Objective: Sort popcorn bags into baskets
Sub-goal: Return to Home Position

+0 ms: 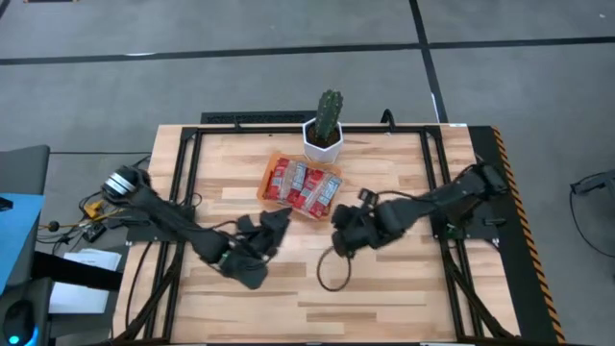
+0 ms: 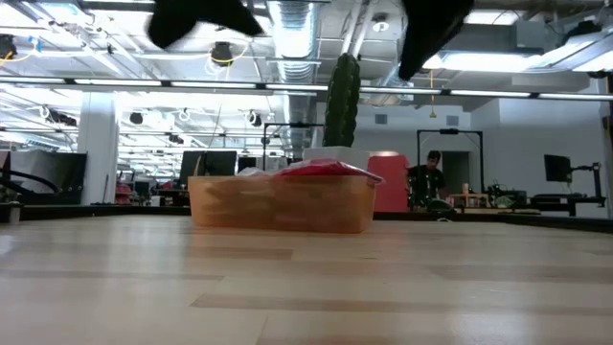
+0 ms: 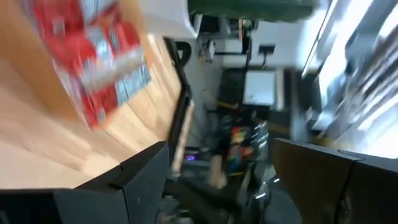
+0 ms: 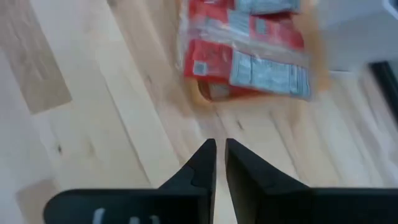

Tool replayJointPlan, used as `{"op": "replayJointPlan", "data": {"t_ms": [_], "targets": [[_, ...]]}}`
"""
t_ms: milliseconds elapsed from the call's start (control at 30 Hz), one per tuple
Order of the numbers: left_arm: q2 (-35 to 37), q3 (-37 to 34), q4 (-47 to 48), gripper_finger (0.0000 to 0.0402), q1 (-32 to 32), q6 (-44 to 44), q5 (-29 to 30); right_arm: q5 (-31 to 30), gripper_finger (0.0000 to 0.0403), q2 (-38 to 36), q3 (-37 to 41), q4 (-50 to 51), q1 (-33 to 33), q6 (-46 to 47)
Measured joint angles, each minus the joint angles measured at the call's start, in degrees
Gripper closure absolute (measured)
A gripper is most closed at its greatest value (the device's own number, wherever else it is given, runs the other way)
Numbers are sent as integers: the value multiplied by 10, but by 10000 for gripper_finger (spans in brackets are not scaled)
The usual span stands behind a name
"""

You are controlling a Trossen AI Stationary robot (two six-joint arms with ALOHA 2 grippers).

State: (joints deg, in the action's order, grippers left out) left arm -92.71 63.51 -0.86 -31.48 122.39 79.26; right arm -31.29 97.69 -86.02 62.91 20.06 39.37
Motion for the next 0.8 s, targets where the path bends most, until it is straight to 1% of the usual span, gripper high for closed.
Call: {"op": "replayJointPlan", "data": {"t_ms": [67,167,267,333,400,500,567,667,800], "targets": [[40,0,61,131,-16,-36,-4,29,345,6,1,-17,-33,-54],[95,0,106,131,-40,-131,-6,78,355,11,1,-50,-84,-137],[141,1,101,131,-61,-257,-5,141,372,15,1,-87,-132,-200],[168,1,104,131,-76,-323,-6,168,383,28,0,-100,-159,-227],[189,0,105,131,-87,-371,-7,195,391,34,3,-107,-182,-244],[209,0,108,131,-100,-426,-10,240,391,45,1,-121,-201,-261],[218,0,106,131,-105,-454,-12,256,384,55,1,-120,-203,-276],[218,0,109,131,-110,-463,-10,260,373,70,1,-123,-204,-291],[218,0,124,131,-110,-450,-10,261,373,90,2,-117,-210,-301]]}}
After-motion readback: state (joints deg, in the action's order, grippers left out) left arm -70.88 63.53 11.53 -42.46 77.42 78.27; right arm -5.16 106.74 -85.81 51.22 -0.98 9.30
